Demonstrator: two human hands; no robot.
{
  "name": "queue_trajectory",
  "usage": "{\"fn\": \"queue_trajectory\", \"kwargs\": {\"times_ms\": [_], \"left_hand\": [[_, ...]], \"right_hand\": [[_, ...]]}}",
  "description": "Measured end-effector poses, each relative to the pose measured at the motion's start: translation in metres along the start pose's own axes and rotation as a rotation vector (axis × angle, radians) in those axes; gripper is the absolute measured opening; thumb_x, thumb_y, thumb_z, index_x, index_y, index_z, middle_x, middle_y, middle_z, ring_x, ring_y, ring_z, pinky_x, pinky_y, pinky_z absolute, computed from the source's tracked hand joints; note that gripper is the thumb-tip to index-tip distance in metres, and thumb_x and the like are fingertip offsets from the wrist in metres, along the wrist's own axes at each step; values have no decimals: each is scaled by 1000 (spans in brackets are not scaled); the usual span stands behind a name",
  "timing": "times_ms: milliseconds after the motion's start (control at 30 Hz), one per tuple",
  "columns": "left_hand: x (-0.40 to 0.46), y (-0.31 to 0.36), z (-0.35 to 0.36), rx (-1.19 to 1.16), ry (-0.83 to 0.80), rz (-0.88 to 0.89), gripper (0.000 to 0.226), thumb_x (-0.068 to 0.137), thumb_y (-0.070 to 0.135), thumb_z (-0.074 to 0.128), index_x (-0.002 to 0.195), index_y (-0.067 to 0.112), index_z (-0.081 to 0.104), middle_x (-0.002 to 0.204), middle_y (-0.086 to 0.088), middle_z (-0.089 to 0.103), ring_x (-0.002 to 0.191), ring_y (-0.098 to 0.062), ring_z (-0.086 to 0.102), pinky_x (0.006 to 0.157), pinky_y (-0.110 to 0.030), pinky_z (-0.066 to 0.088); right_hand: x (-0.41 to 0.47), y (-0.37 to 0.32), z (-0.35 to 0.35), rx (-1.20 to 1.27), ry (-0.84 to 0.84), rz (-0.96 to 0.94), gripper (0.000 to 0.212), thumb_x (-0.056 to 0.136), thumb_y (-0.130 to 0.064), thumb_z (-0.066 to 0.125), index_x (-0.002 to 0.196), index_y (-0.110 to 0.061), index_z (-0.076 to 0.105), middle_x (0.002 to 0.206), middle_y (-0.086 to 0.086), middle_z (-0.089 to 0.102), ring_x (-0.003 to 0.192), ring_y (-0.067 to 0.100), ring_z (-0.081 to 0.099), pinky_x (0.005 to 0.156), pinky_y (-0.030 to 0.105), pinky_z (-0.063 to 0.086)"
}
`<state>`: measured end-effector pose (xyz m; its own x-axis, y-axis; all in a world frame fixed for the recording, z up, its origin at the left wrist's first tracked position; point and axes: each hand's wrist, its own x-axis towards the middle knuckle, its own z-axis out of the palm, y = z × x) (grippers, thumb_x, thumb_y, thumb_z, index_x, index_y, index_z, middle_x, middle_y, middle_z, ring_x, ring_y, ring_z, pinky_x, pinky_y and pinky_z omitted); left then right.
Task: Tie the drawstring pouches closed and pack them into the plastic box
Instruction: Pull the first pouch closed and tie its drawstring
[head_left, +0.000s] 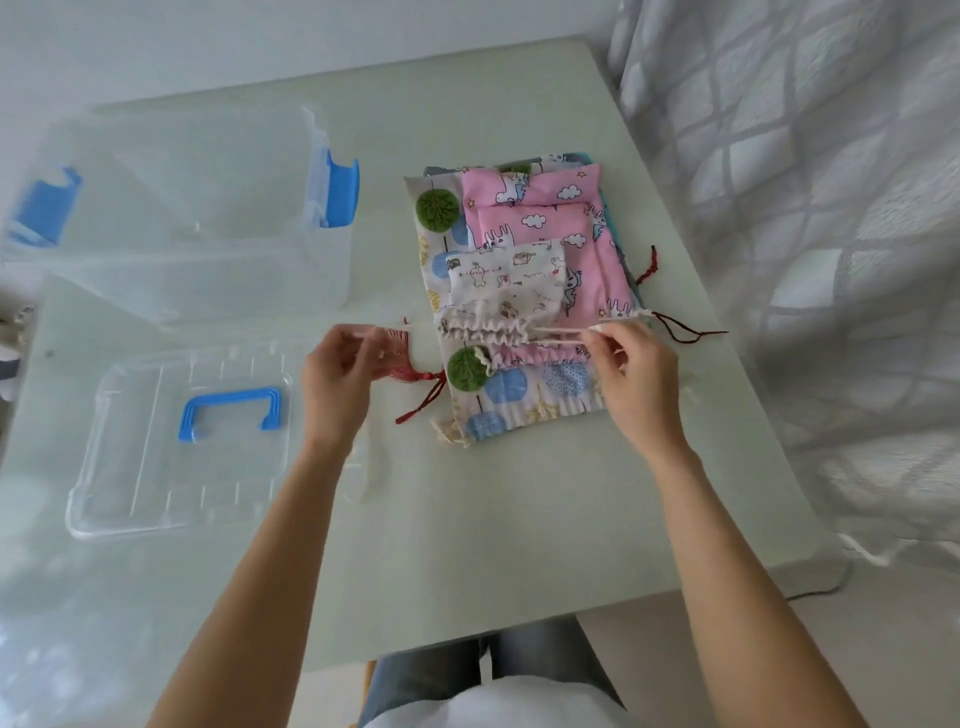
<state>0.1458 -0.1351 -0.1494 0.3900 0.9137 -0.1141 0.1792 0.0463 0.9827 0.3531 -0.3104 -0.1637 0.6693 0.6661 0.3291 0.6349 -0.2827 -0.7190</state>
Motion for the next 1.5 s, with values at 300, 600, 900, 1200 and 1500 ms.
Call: {"fn": "queue_trajectory", "kwargs": {"times_ms": [300, 600, 900, 1200, 1500], "left_hand": [[-10, -30, -14, -262, -148, 0, 21, 96, 12, 47, 76, 14, 52, 87, 1, 70, 90, -14, 66, 96, -33, 49], [-30, -15, 4, -825, -231, 182, 44, 97, 14, 33, 56, 17, 48, 79, -2, 72, 98, -20, 67, 93, -28, 45], [-28, -23, 24, -488, -168, 100, 35, 97, 22, 39, 62, 19, 33, 50, 10, 29, 45, -9, 21, 44, -20, 24], [-33, -22, 8, -192, -100, 262, 38, 90, 3, 37, 56, 17, 26, 45, 10, 28, 41, -7, 22, 39, -18, 20], [-40, -19, 4, -241, -291, 397, 29, 97, 14, 35, 97, 12, 64, 98, 0, 70, 94, -13, 65, 82, -28, 52]], "right_hand": [[-8, 6, 32, 212, 138, -65, 42, 85, -42, 58, 73, -2, 67, 87, -6, 59, 82, 14, 56, 75, 23, 43], [-15, -48, 40, 1118, -50, 94, 34, 86, -7, 58, 54, -18, 62, 65, 2, 69, 74, 22, 67, 74, 34, 54], [-15, -38, 56, 978, -135, 162, 34, 91, -18, 58, 64, -20, 37, 50, -11, 28, 46, 8, 21, 41, 20, 22], [-18, -27, 42, 591, 181, -5, 28, 86, -27, 63, 66, -17, 45, 52, -3, 44, 44, 11, 30, 44, 31, 27], [-26, -58, 60, 290, -312, -170, 14, 95, -24, 51, 96, -22, 64, 56, -17, 55, 50, 7, 43, 47, 24, 36]]}}
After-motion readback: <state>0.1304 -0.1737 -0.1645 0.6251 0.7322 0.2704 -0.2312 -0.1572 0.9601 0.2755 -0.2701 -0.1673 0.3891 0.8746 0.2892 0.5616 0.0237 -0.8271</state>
